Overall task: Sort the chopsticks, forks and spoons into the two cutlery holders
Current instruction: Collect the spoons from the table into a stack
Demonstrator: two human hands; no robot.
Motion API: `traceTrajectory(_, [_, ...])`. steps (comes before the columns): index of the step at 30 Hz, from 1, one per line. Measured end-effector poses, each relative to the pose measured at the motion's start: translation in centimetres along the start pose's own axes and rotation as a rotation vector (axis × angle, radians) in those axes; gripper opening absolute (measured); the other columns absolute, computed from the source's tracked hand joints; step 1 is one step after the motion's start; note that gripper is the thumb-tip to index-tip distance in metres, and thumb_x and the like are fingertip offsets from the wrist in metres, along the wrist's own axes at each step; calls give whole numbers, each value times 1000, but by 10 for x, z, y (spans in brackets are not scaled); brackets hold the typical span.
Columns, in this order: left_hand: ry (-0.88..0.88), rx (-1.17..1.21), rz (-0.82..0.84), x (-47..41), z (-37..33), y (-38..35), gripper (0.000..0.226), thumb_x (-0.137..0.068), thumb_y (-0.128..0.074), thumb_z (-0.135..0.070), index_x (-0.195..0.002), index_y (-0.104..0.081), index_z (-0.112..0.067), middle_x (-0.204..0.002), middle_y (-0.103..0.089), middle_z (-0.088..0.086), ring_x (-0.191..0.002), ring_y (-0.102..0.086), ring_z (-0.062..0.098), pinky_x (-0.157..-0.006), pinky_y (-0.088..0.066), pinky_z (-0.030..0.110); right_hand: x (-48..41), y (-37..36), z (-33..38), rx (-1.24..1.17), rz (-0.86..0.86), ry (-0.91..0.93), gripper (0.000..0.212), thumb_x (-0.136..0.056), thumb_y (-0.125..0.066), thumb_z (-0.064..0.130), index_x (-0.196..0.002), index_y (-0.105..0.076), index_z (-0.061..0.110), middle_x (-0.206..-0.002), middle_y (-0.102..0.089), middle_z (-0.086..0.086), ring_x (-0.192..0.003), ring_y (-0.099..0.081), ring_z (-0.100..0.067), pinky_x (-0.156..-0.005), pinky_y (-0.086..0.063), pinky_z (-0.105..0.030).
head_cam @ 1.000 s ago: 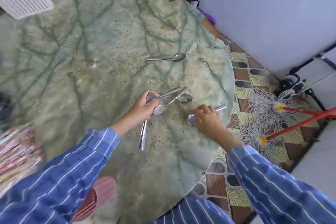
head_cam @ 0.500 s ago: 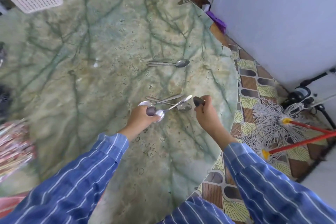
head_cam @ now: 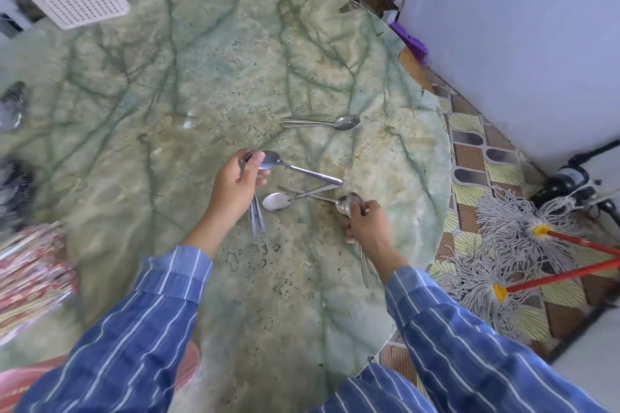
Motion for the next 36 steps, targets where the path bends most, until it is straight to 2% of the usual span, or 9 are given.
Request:
traceTrajectory(6, [167, 810, -111, -5, 4, 12, 22, -102, -41, -24, -109, -52, -6, -120, -60, 13, -110, -65, 25, -93, -53, 36, -6, 25, 15, -41, -186, 223, 23, -96, -55, 37, -98, -54, 14, -88, -63, 2, -74, -64, -20, -69, -56, -40])
traceTrajectory(11, [190, 1049, -233, -12, 7, 33, 22, -103, -38, -29, -109, -52, -13, -86, -64, 4, -84, -67, 19, -81, -56, 32, -14, 58, 43, -578, -123, 334, 18, -100, -50, 23, -103, -38, 11, -108, -65, -10, -98, -67, -22, -83, -57, -38])
traceTrajectory(13, [242, 955, -279, -11, 7, 35, 17, -102, -42, -29, -104, -53, -15, -71, -54, 1, -61, -57, 13, -64, -56, 27, -19, 71, 61, -661, -165, 395, 17, -102, -45, 22, -103, -32, 12, -106, -67, -13, -93, -70, -26, -83, -57, -37])
traceTrajectory(16, [357, 400, -151, -10, 21, 25, 11, -93, -60, -29, -97, -56, -20, -69, -46, -4, -48, -37, 7, -38, -32, 17, -28, 86, 87, -642, -262, 452, 18, -103, -43, 25, -104, -31, 12, -84, -62, -6, -61, -62, -16, -63, -54, -29])
traceTrajectory(19, [455, -152, -29, -3, 47, 8, 27, -84, -71, -40, -89, -61, -16, -65, -51, -2, -50, -45, 12, -42, -35, 18, -43, 80, 111, -594, -217, 370, 22, -100, -50, 29, -107, -36, 13, -73, -54, 0, -45, -39, -7, -42, -36, -21])
traceTrajectory(22, [407, -417, -12, 2, 61, -3, 44, -77, -73, -49, -89, -61, -8, -83, -63, 6, -75, -61, 24, -63, -45, 29, -71, 58, 121, -523, -79, 177, 21, -95, -58, 29, -95, -43, 15, -78, -57, -3, -41, -33, -6, -38, -29, -19])
traceTrajectory(28, [409, -433, 17, 5, 65, -16, 35, -77, -77, -37, -94, -63, -9, -84, -61, 1, -83, -62, 23, -66, -39, 27, -113, 9, 117, -372, 58, -77, 34, -87, -70, 32, -74, -47, 10, -60, -44, -3, -30, -28, -8, -35, -23, -18])
traceTrajectory(32, [313, -303, 17, 1, 56, -16, 27, -80, -75, -28, -98, -64, -11, -82, -60, -3, -80, -57, 17, -60, -39, 22, -124, 0, 117, -150, -49, -95, 35, -82, -72, 37, -78, -51, 9, -55, -51, -4, -38, -47, -13, -36, -36, -19])
traceTrajectory(36, [196, -146, -2, 3, 35, -5, 20, -84, -69, -38, -93, -63, -21, -86, -62, -6, -81, -59, 15, -68, -46, 25, -133, -2, 122, -172, -101, -94, 27, -84, -70, 28, -79, -56, 5, -56, -52, -4, -45, -50, -16, -46, -41, -27])
Point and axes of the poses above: each hand's wrist, its own x-axis away from the middle knuckle, its own y-axis out of the back of the hand, z = x × y, the point moved 4 cm from there along -x, towards the middle knuckle
